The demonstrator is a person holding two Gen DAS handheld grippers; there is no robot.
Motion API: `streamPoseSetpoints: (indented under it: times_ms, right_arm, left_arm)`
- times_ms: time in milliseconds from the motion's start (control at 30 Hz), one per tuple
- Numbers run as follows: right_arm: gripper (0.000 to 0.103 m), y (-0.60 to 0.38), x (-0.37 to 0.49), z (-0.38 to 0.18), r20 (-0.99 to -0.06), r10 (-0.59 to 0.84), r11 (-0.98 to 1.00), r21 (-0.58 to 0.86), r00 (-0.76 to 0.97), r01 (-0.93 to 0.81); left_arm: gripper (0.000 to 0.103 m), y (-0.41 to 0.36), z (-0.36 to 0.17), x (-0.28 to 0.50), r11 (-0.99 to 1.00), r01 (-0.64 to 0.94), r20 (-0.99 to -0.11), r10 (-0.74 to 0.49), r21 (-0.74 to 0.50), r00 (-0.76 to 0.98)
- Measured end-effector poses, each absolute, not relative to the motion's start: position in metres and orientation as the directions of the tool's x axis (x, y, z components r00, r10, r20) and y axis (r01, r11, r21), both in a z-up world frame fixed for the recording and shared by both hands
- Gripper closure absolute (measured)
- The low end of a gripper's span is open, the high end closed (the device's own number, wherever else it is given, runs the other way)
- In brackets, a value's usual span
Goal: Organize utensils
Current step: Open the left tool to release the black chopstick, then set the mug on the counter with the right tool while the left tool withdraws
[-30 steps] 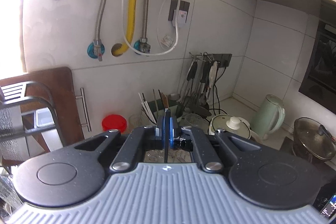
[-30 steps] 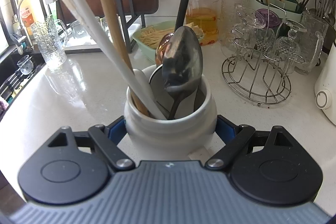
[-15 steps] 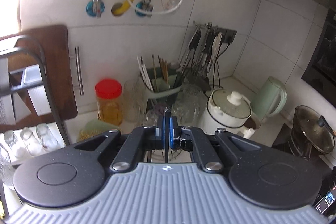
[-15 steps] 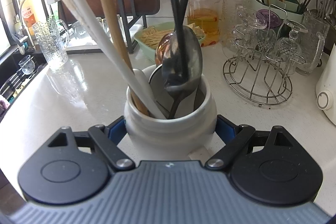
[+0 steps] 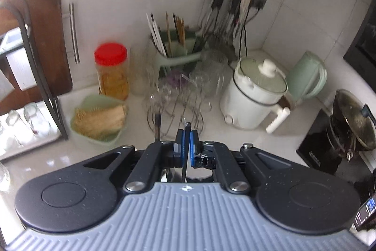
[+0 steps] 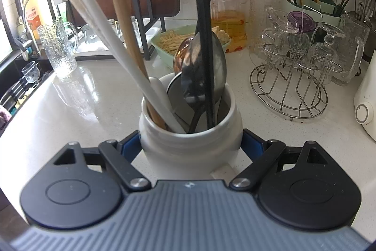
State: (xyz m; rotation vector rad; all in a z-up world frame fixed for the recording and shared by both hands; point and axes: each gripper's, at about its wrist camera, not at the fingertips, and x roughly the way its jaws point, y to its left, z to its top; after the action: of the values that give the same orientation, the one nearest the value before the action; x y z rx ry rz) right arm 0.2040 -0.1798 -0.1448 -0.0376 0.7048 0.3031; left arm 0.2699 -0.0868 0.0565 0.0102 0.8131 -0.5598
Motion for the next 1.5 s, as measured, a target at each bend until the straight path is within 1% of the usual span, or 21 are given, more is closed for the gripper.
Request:
streamPoseSetpoints:
  times_ms: [267, 400, 500, 567, 633, 667, 767, 833, 867, 933, 1000, 1133, 1267, 1400, 1500]
  right_arm:
    - [0.012, -0.180, 0.204, -0.145, -0.643, 0.261, 0.956, 0.067, 0.720, -0.286]
    - [0.012, -0.180, 0.204, -0.145, -0.645, 0.261, 0.956, 0.067, 0.719, -0.287]
    - [0.012, -0.180, 0.204, -0.145, -0.646, 0.260, 0.956, 0.067, 0.717, -0.287]
    - [0.012, -0.180, 0.204, -0.145, -0.646, 0.259, 0.956, 0.067, 0.718, -0.284]
    - [0.012, -0.180, 0.205, -0.145, -0.647, 0.254, 0.958, 0.067, 0.718, -0.278]
    - [0.012, -0.179, 0.205, -0.145, -0.648, 0.252, 0.959, 0.067, 0.719, -0.276]
    - [0.012, -0.178, 0.205, -0.144, -0.652, 0.243, 0.961, 0.064, 0.718, -0.267]
    - [0.012, -0.177, 0.206, -0.144, -0.657, 0.238, 0.964, 0.068, 0.715, -0.259]
    - [0.012, -0.177, 0.206, -0.144, -0.658, 0.237, 0.964, 0.066, 0.715, -0.259]
    - [0.011, -0.176, 0.206, -0.143, -0.658, 0.240, 0.962, 0.062, 0.713, -0.266]
    - [0.006, -0.182, 0.209, -0.143, -0.659, 0.273, 0.957, 0.111, 0.701, -0.268]
    - [0.000, -0.189, 0.212, -0.143, -0.644, 0.328, 0.942, 0.171, 0.692, -0.288]
    - [0.000, -0.191, 0.209, -0.135, -0.619, 0.356, 0.929, 0.155, 0.700, -0.336]
    - [0.000, -0.197, 0.206, -0.124, -0.600, 0.376, 0.920, 0.152, 0.707, -0.361]
    - [0.000, -0.204, 0.200, -0.115, -0.587, 0.403, 0.910, 0.178, 0.702, -0.374]
  left_arm:
    - [0.098, -0.094, 0.031, 0.278, 0.854, 0.476, -0.761, -0.449, -0.211, 0.468]
    - [0.098, -0.092, 0.030, 0.281, 0.845, 0.479, -0.756, -0.471, -0.239, 0.454]
    - [0.096, -0.088, 0.035, 0.278, 0.836, 0.491, -0.731, -0.492, -0.245, 0.473]
    - [0.087, -0.087, 0.039, 0.277, 0.829, 0.501, -0.724, -0.502, -0.248, 0.473]
    - [0.056, -0.084, 0.045, 0.274, 0.828, 0.506, -0.709, -0.507, -0.242, 0.491]
    - [0.052, -0.081, 0.048, 0.271, 0.825, 0.511, -0.695, -0.514, -0.240, 0.503]
    - [0.050, -0.074, 0.056, 0.266, 0.813, 0.524, -0.671, -0.537, -0.253, 0.511]
    - [0.037, -0.067, 0.061, 0.263, 0.815, 0.520, -0.663, -0.539, -0.257, 0.518]
    - [0.035, -0.064, 0.063, 0.261, 0.818, 0.514, -0.658, -0.539, -0.258, 0.526]
    - [0.024, -0.056, 0.067, 0.258, 0.829, 0.494, -0.648, -0.531, -0.264, 0.546]
    - [0.018, -0.049, 0.069, 0.254, 0.853, 0.449, -0.645, -0.503, -0.266, 0.575]
    - [0.015, -0.041, 0.071, 0.243, 0.904, 0.352, -0.643, -0.421, -0.242, 0.640]
    - [0.013, -0.033, 0.076, 0.227, 0.944, 0.251, -0.638, -0.329, -0.212, 0.697]
    - [0.010, -0.026, 0.083, 0.211, 0.963, 0.182, -0.624, -0.268, -0.200, 0.734]
    - [0.008, -0.022, 0.089, 0.197, 0.976, 0.134, -0.615, -0.213, -0.173, 0.759]
